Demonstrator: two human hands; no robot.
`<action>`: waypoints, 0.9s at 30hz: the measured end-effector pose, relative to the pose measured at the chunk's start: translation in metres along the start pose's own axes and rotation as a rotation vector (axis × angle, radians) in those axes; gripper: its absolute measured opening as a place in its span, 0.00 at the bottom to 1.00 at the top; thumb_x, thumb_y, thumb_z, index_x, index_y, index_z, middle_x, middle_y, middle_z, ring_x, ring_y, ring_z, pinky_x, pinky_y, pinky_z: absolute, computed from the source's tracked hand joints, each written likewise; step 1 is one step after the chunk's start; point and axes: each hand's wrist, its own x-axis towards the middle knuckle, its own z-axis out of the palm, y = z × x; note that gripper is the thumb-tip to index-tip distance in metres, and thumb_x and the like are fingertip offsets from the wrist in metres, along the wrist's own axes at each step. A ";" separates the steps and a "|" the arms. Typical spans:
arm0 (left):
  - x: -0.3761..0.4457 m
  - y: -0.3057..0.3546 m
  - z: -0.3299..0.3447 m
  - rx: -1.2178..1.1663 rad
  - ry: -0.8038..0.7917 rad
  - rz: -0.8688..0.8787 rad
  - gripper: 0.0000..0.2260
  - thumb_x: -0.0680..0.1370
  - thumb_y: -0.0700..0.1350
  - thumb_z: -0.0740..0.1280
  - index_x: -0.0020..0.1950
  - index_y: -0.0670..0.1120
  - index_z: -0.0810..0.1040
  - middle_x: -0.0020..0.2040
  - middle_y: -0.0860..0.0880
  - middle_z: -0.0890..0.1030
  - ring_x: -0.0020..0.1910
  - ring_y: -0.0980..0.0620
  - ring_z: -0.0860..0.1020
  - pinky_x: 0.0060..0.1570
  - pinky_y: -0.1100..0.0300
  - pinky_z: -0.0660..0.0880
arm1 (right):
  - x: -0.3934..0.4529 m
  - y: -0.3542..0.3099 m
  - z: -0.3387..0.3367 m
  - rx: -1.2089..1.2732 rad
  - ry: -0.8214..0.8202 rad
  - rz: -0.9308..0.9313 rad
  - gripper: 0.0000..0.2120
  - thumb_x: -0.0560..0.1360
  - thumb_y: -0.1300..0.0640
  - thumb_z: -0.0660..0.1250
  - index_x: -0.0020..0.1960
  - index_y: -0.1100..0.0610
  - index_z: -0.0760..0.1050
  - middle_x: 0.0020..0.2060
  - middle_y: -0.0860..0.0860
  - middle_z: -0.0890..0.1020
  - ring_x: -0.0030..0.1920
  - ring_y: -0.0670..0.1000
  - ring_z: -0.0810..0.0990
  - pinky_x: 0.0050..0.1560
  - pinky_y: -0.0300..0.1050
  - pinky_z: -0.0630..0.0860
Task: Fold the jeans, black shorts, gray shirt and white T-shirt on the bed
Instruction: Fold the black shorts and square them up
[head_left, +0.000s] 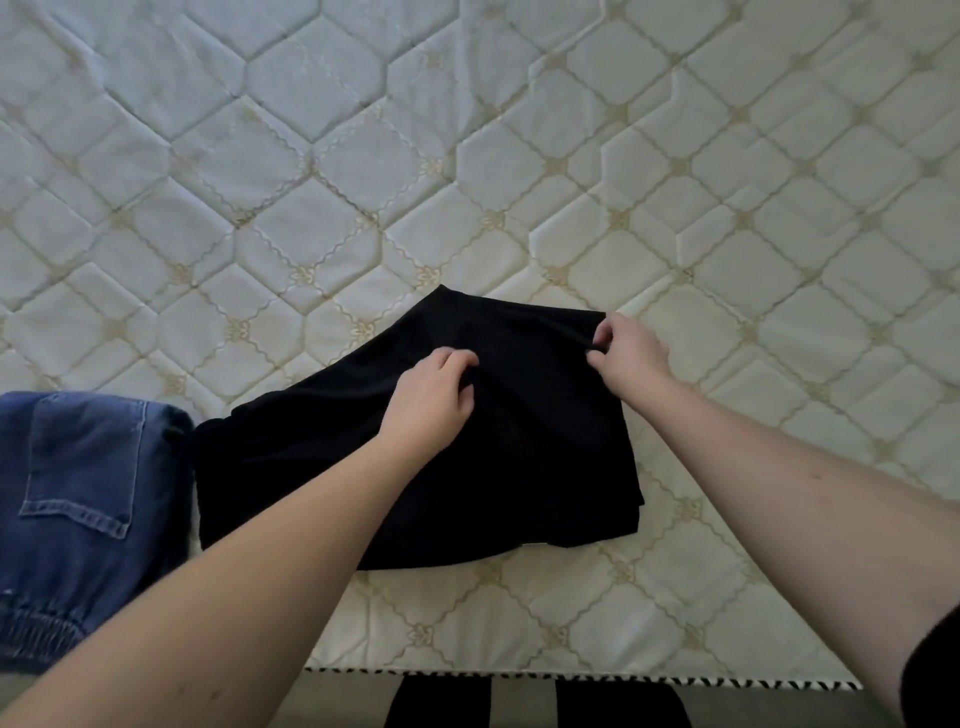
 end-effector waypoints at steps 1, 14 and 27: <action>0.010 0.004 0.000 0.027 0.029 0.044 0.18 0.77 0.44 0.66 0.67 0.48 0.73 0.65 0.49 0.74 0.62 0.48 0.74 0.61 0.53 0.70 | -0.001 0.004 -0.002 0.087 -0.002 -0.025 0.07 0.72 0.58 0.69 0.44 0.50 0.71 0.45 0.49 0.78 0.47 0.54 0.77 0.48 0.47 0.71; 0.102 0.031 0.014 0.434 -0.260 0.217 0.14 0.78 0.49 0.65 0.64 0.54 0.75 0.56 0.51 0.77 0.61 0.48 0.73 0.68 0.49 0.59 | -0.016 0.023 -0.002 0.807 -0.161 0.093 0.14 0.74 0.68 0.59 0.43 0.49 0.74 0.43 0.45 0.83 0.36 0.42 0.80 0.39 0.38 0.76; 0.110 0.023 0.021 0.264 -0.040 0.277 0.12 0.83 0.52 0.55 0.56 0.52 0.76 0.49 0.55 0.82 0.52 0.50 0.77 0.57 0.56 0.64 | 0.035 0.000 -0.001 0.693 -0.193 0.317 0.18 0.73 0.46 0.73 0.54 0.58 0.79 0.49 0.52 0.81 0.52 0.53 0.79 0.56 0.48 0.75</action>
